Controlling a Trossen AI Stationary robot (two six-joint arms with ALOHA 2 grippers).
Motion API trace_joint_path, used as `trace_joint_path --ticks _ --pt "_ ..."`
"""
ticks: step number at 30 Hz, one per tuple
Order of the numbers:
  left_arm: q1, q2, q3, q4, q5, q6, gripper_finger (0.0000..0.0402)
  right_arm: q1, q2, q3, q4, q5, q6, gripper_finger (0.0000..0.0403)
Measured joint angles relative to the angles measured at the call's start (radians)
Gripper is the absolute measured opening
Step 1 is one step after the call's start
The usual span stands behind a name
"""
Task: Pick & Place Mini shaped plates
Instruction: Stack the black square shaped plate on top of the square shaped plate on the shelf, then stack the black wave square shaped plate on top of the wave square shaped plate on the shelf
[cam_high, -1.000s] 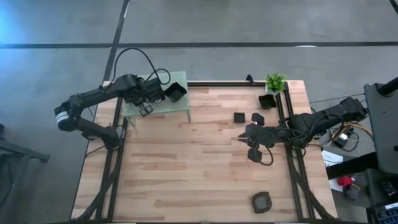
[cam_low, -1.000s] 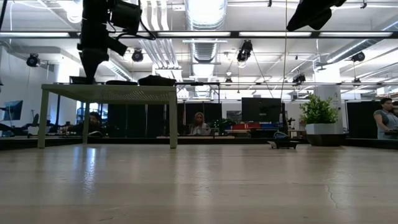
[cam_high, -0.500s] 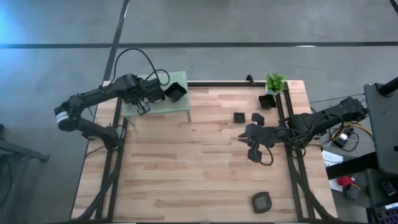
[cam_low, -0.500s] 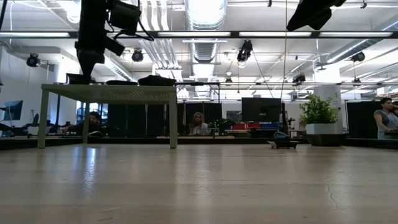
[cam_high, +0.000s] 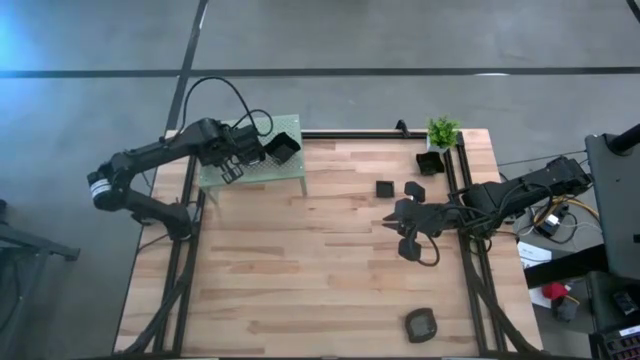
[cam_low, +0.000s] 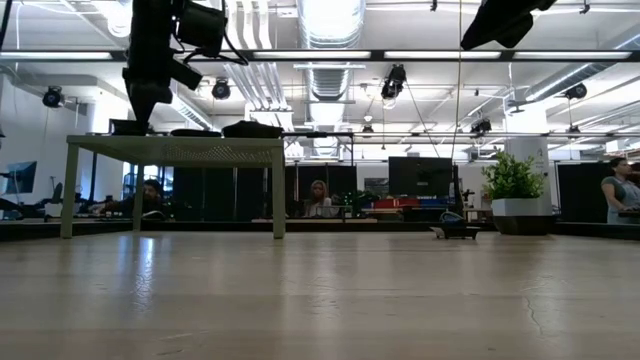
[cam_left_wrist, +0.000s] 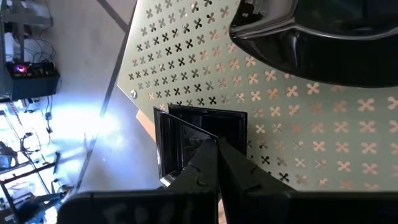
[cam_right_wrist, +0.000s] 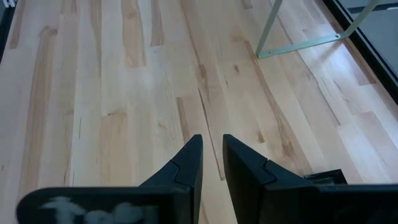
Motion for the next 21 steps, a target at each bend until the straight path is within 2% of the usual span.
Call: trace_joint_path --ticks 4,11,16,21 --pt "0.000 0.000 0.000 0.000 -0.001 -0.019 0.0007 0.000 0.000 0.000 0.000 0.000 0.000 0.0059" --pt "0.000 0.000 0.000 0.000 -0.011 -0.025 0.0059 0.000 0.000 0.000 0.000 0.000 0.000 0.0059" --pt "0.000 0.000 0.011 -0.001 -0.018 -0.016 0.0075 0.000 0.000 0.000 0.000 0.000 0.000 0.0059" --pt "-0.012 -0.004 0.094 -0.034 0.056 -0.102 0.0076 0.000 0.000 0.000 0.000 0.000 0.000 0.0059"
